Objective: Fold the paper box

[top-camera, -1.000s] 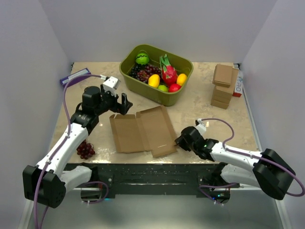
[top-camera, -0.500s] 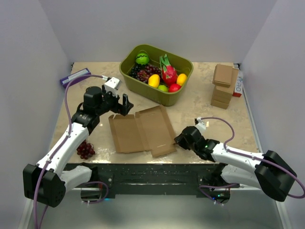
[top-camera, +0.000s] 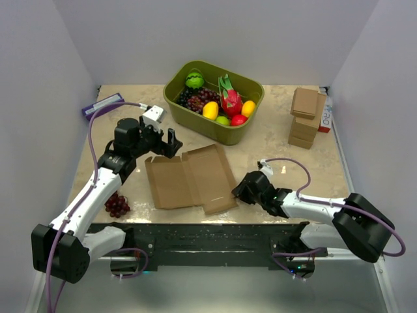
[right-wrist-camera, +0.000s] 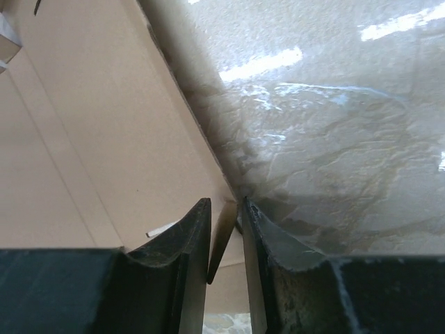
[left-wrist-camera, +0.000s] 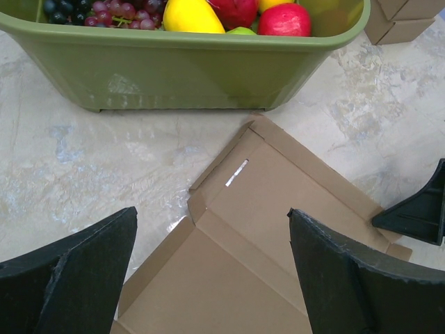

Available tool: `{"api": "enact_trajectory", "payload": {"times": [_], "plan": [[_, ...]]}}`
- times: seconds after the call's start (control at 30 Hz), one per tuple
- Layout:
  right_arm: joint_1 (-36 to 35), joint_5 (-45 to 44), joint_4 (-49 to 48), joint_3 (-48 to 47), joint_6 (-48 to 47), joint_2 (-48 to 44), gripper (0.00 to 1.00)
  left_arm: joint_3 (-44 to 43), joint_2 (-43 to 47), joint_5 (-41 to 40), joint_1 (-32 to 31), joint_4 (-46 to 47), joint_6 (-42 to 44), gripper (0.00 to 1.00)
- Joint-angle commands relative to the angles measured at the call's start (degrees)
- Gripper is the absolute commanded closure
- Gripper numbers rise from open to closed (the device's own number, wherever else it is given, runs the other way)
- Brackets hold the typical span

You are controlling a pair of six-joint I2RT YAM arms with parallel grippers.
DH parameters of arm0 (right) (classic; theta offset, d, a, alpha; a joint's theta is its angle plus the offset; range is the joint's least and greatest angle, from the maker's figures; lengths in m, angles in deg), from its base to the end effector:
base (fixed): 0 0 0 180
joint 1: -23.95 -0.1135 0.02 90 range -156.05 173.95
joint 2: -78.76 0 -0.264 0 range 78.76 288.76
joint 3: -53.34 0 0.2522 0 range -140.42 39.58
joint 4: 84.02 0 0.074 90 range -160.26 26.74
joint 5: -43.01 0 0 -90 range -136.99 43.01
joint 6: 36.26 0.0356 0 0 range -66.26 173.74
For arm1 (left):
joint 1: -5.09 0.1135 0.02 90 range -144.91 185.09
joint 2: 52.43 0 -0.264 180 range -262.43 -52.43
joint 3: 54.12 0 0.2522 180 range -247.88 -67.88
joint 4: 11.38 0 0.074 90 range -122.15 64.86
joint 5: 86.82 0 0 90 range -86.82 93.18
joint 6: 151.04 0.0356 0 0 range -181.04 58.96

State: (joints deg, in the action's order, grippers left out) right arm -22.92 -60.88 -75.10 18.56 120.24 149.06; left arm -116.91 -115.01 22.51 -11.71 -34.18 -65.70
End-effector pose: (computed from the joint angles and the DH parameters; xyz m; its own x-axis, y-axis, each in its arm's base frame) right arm 0.1524 0.1502 0.1395 -0.7331 0.5196 -0.4388 0.2032 0.7831 0.5877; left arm 0.2359 -0.0835 0.3074 -0.4125 0.0444 -0.9099 0.5336 0.8213 -0.2017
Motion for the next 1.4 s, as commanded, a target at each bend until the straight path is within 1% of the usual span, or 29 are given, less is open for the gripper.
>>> {"api": "enact_trajectory", "payload": {"times": [0.0,0.03,0.07,0.17,0.27,0.37,0.47,0.5,0.6,0.63,0.67,0.73,0.77,0.8,0.87,0.9,0.97,1.07,1.13,1.3,1.37], "plan": [[-0.2,1.9,-3.4,-1.7,0.1,1.7,0.72,-0.8,0.6,0.8,-0.3,1.0,1.2,0.06],[-0.2,2.1,-3.7,-1.8,0.2,1.9,0.73,-0.9,0.6,0.8,-0.3,1.0,1.2,0.06],[-0.2,2.0,-3.5,-2.1,0.2,1.9,0.79,-0.9,0.6,0.7,-0.3,1.0,1.2,0.05],[-0.2,1.8,-2.6,-3.1,-0.2,1.9,0.88,-0.9,0.6,0.6,-0.3,1.0,1.2,0.06],[-0.2,1.3,-0.7,-4.6,-1.4,0.7,1.00,-0.9,0.5,0.8,-0.3,1.0,1.2,0.05],[-0.2,-0.3,2.2,-6.8,-4.7,-1.7,1.00,-0.9,0.6,1.1,-0.3,1.0,1.2,0.05],[-0.2,-2.1,4.7,-9.8,-10.3,-4.8,1.00,-1.0,0.7,1.1,-0.3,1.0,1.2,0.04],[-0.2,-2.4,6.9,-11.6,-13.8,-5.6,1.00,-1.0,0.6,1.2,-0.3,1.1,1.2,0.04],[-0.1,-2.8,10.2,-15.0,-20.5,-9.0,1.00,-2.0,0.8,1.1,-0.2,0.5,1.8,0.02],[-0.1,-2.6,11.0,-15.8,-21.8,-10.2,1.00,-2.6,1.3,0.5,-0.2,-1.3,2.4,0.00],[-0.1,-2.0,11.4,-17.5,-25.2,-11.9,1.00,-3.1,2.0,-2.1,0.2,-1.7,2.8,0.00],[-0.1,-0.4,12.7,-19.4,-29.3,-13.6,1.00,-2.6,4.6,-2.8,1.8,-0.2,2.5,0.00],[-0.1,2.2,13.2,-20.3,-31.6,-14.3,1.00,-1.9,5.4,-0.2,4.4,1.1,1.9,0.00],[-0.1,3.5,14.1,-22.2,-35.9,-15.1,1.00,-0.5,5.8,1.7,5.5,2.3,0.8,0.00],[-0.1,7.5,15.8,-24.3,-39.9,-15.3,1.00,-0.5,4.9,6.7,6.8,3.2,0.4,0.00],[-0.1,8.6,17.9,-26.3,-43.3,-15.0,1.00,-1.3,4.2,7.9,6.8,2.7,0.4,0.00],[-0.1,9.6,20.3,-28.5,-46.3,-14.6,1.00,-1.7,3.4,12.1,6.8,2.7,0.5,0.00],[-0.1,13.0,23.7,-32.8,-52.0,-14.0,1.00,-1.2,4.2,15.6,6.8,3.7,0.9,0.00],[-0.1,13.8,25.9,-34.3,-53.0,-14.1,1.00,-1.3,4.9,15.7,6.8,3.7,1.2,0.00],[-0.2,19.0,28.7,-37.4,-54.1,-16.3,1.00,-1.2,4.0,18.1,7.4,4.1,0.3,0.00],[-0.1,19.2,29.1,-38.0,-53.7,-17.4,1.00,-1.3,3.4,18.8,7.4,4.2,0.1,0.00]]}}
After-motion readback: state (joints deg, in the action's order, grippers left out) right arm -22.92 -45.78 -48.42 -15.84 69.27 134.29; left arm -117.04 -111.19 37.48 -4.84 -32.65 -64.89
